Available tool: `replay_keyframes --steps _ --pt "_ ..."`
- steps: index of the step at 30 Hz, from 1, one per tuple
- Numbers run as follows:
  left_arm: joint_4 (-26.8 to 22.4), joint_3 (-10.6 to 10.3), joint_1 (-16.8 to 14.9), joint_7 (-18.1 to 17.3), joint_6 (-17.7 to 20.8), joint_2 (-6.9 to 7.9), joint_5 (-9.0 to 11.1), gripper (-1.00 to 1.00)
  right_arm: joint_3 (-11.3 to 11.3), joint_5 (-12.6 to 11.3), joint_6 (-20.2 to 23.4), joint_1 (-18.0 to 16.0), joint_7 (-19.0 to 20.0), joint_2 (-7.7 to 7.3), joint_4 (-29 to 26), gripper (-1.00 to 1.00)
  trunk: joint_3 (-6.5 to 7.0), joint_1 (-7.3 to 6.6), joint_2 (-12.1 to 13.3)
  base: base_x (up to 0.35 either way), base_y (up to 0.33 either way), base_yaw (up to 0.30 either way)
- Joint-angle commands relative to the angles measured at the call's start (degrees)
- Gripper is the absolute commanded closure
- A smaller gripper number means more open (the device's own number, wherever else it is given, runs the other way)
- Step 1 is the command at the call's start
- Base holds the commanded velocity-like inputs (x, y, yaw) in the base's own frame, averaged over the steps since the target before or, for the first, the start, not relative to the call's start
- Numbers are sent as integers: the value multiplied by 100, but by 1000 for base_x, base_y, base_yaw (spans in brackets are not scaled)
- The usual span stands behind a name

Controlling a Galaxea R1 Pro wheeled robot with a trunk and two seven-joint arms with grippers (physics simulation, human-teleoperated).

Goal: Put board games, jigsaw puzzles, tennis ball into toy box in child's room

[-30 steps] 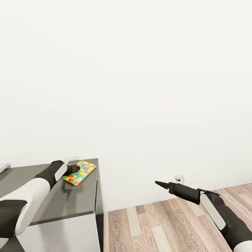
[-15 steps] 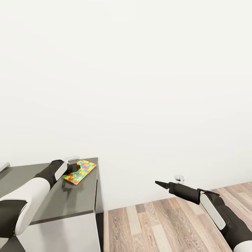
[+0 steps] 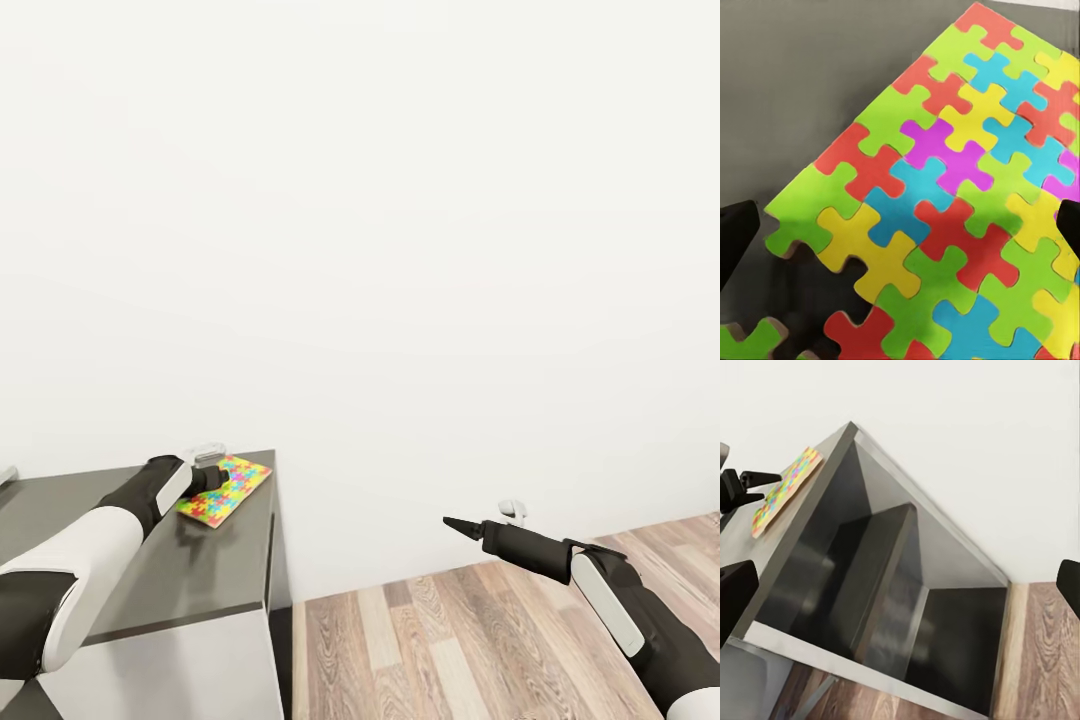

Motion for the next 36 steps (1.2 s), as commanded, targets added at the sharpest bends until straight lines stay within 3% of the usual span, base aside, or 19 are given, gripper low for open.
replay_keyframes --steps 1,22,36 --pt "122 -53 5 31 23 5 158 -100 9 -46 39 -5 -10 -4 0 -100 -5 0 -2 0 0 -142" --pt "122 -60 5 22 23 -1 158 -100 9 -48 39 -5 -15 -3 0 -100 56 0 -2 0 -1 -94" --pt "122 -55 5 22 23 -1 158 -100 9 -47 39 -5 -14 -3 0 -100 60 0 -2 0 -37 -10"
